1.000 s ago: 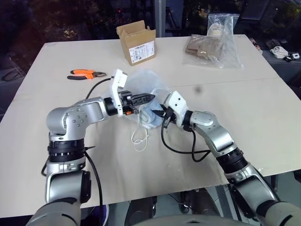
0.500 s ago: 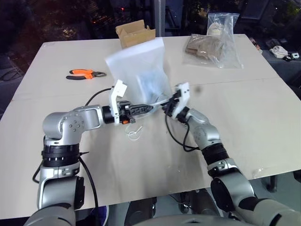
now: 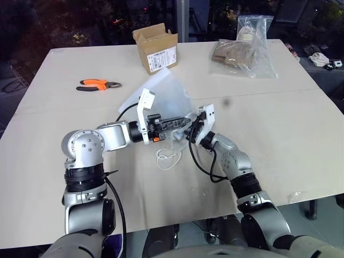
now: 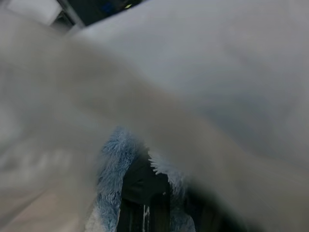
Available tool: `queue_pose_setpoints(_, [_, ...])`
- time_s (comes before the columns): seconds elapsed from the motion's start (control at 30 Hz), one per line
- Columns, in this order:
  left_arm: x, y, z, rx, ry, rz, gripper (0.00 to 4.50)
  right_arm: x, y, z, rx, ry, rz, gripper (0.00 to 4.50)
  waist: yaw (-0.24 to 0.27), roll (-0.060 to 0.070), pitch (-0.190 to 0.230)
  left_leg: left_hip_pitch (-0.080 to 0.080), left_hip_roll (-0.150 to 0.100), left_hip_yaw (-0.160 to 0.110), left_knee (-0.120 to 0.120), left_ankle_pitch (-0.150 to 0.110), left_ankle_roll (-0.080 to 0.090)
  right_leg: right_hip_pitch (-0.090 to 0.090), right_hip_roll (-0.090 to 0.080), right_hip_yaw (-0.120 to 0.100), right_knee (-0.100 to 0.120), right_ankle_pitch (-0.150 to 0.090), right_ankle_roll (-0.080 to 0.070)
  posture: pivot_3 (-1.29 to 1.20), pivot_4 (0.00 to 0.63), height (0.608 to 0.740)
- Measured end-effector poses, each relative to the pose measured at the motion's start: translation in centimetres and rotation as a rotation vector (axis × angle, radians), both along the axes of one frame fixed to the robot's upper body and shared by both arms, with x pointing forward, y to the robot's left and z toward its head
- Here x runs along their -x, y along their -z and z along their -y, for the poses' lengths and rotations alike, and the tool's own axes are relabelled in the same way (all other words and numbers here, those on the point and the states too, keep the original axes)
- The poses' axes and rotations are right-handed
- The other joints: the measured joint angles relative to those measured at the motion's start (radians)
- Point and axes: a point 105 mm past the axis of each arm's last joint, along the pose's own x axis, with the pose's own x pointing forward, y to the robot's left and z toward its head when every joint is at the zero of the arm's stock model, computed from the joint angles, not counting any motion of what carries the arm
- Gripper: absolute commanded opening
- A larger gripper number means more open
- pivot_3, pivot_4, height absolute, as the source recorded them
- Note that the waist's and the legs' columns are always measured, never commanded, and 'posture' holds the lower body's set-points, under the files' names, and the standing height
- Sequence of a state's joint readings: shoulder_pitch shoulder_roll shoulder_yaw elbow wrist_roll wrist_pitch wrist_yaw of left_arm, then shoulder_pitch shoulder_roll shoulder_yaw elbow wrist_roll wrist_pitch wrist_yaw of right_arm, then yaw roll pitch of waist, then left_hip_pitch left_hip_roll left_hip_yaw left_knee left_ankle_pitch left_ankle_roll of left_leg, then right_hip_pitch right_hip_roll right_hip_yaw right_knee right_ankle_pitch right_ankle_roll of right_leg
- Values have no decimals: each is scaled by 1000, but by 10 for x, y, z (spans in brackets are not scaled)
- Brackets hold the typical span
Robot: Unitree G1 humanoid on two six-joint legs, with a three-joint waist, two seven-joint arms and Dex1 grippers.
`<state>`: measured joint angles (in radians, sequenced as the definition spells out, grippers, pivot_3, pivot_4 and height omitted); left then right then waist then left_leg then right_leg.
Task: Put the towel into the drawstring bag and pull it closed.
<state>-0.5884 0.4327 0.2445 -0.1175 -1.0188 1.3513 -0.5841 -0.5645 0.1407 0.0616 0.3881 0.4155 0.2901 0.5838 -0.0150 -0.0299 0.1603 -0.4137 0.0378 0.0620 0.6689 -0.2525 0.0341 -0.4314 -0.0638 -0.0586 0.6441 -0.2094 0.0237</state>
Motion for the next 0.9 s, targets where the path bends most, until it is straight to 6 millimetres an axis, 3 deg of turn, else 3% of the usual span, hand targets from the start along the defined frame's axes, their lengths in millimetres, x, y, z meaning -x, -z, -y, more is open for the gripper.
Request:
queue_pose_setpoints(0.13, [-5,7,1,-40,-36,21,0,-5,12,0,88,61,-2,1507,-1,0,0,0,0,0,0,0,0,0,0,0,0,0,0,0,150,740])
queue_pose_setpoints(0.23, [-11,16,-7,-82,-87,51,0,2,12,-7,212,22,83,2869,-5,0,0,1,0,1,0,0,0,0,1,1,0,0,0,0,150,740])
queue_pose_setpoints(0.33, [-16,15,-11,-86,-111,104,0,16,5,-2,297,-20,162,2869,3,0,0,-1,0,0,0,0,0,0,1,0,-1,0,0,0,150,740])
queue_pose_setpoints(0.53, [-30,2,-20,-93,-145,184,0,41,-29,42,395,-11,263,2869,6,-1,0,0,-1,0,1,0,0,0,0,-2,-2,0,0,0,150,740])
queue_pose_setpoints(0.67, [-36,-7,-19,-83,-152,215,0,60,-34,56,433,-45,308,2869,1,-1,0,0,0,0,0,0,0,0,2,-3,-1,0,0,0,150,740])
queue_pose_setpoints(0.7, [-37,-8,-17,-81,-146,219,0,60,-33,61,442,-27,309,2869,1,-1,0,1,0,1,1,0,0,0,3,-3,-1,0,0,0,150,740])
queue_pose_setpoints(0.73, [-38,-12,-14,-83,-140,232,0,52,-30,82,492,69,294,2869,3,-1,0,0,0,0,1,0,0,0,2,-4,-1,0,0,0,150,740])
queue_pose_setpoints(0.77, [-38,-12,-14,-83,-140,232,0,52,-30,83,493,72,293,2869,3,-1,0,0,0,0,1,0,0,0,2,-4,-1,0,0,0,150,740])
queue_pose_setpoints(0.8, [-39,-14,-15,-91,-142,241,0,40,-30,99,523,172,276,2869,3,-1,0,0,0,1,1,0,0,0,2,-3,-1,0,0,0,150,740])
queue_pose_setpoints(0.9, [-42,-16,-13,-106,-133,259,0,17,-23,114,568,281,224,2869,2,-1,-1,1,-1,2,1,0,1,0,3,-2,-1,0,0,0,150,740])
